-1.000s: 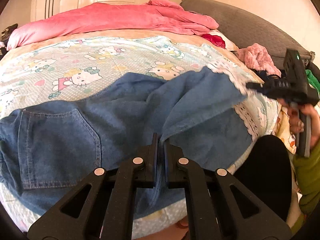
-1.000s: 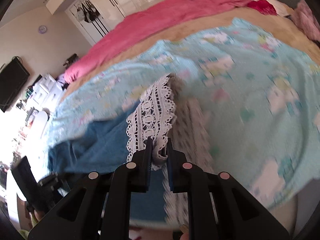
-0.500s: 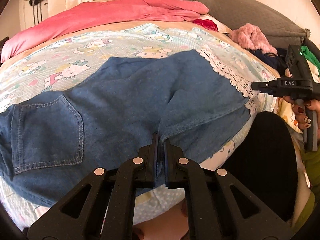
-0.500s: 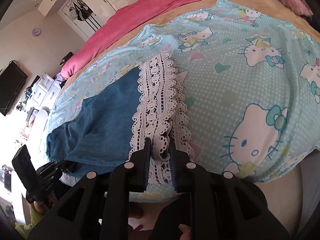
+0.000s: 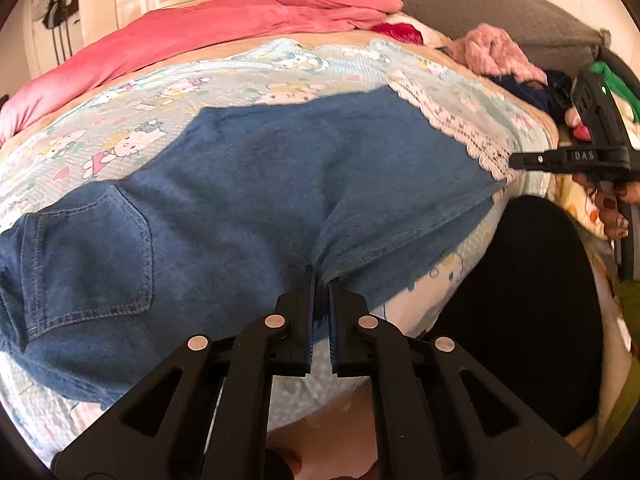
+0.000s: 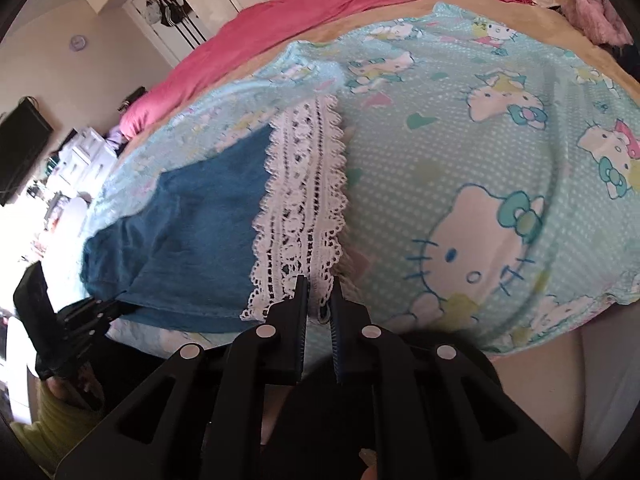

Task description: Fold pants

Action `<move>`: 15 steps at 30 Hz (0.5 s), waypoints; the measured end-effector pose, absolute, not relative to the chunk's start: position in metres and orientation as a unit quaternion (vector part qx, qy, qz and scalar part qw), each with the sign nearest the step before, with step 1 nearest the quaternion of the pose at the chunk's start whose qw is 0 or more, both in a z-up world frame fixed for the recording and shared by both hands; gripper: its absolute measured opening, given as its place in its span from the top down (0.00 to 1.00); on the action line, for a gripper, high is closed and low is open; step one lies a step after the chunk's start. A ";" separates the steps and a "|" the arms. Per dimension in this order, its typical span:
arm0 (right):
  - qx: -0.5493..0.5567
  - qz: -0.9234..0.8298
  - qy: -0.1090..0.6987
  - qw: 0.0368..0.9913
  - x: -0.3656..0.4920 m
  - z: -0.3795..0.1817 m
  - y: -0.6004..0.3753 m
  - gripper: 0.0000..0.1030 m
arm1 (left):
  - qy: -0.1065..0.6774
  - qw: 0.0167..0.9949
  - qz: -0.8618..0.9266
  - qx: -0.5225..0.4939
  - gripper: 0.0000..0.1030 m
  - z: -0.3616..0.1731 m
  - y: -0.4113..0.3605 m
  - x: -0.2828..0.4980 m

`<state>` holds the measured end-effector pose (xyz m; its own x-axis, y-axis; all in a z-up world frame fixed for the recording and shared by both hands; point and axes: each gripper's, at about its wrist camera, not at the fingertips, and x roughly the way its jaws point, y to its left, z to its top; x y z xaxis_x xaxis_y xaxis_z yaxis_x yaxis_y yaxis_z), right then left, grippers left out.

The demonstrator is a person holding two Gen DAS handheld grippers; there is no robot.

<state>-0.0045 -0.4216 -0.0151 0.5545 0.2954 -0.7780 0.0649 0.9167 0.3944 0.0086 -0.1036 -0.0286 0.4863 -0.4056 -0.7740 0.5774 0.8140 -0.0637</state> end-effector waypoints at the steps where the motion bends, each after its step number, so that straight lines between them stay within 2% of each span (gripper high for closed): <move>1: 0.193 0.063 0.469 0.859 -0.004 -0.018 -0.422 0.90 | 0.420 0.855 -0.286 0.106 0.98 -0.031 -0.105 0.008; 2: 0.194 0.058 0.472 0.858 -0.004 -0.022 -0.423 0.88 | 0.421 0.854 -0.284 0.109 0.97 -0.032 -0.106 0.008; 4: 0.200 0.048 0.476 0.855 -0.004 -0.025 -0.426 0.76 | 0.427 0.853 -0.280 0.112 0.96 -0.033 -0.106 0.008; 6: 0.206 0.039 0.468 0.858 -0.008 -0.020 -0.431 0.72 | 0.426 0.853 -0.281 0.109 0.89 -0.032 -0.104 0.005; 8: 0.185 0.024 0.446 0.875 -0.015 -0.006 -0.433 0.71 | 0.425 0.854 -0.280 0.105 0.74 -0.030 -0.102 0.002; 10: 0.165 0.037 0.422 0.891 -0.022 0.010 -0.428 0.68 | 0.428 0.855 -0.278 0.096 0.72 -0.027 -0.096 0.001; 11: 0.153 0.049 0.416 0.895 -0.023 0.014 -0.422 0.66 | 0.427 0.856 -0.277 0.090 0.66 -0.025 -0.093 0.001; 12: 0.133 0.068 0.414 0.898 -0.023 0.018 -0.412 0.58 | 0.425 0.859 -0.273 0.084 0.61 -0.022 -0.089 0.000; 13: 0.110 0.083 0.413 0.900 -0.023 0.020 -0.400 0.52 | 0.419 0.866 -0.262 0.076 0.48 -0.016 -0.081 0.001; 15: 0.057 0.119 0.412 0.901 -0.023 0.021 -0.371 0.51 | 0.406 0.881 -0.236 0.058 0.33 -0.005 -0.063 0.003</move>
<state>-0.0225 -0.3707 0.0214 0.6315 0.2612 -0.7301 -0.1675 0.9653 0.2004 0.0025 -0.0632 -0.0052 0.5585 -0.3681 -0.7433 0.4626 0.8821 -0.0892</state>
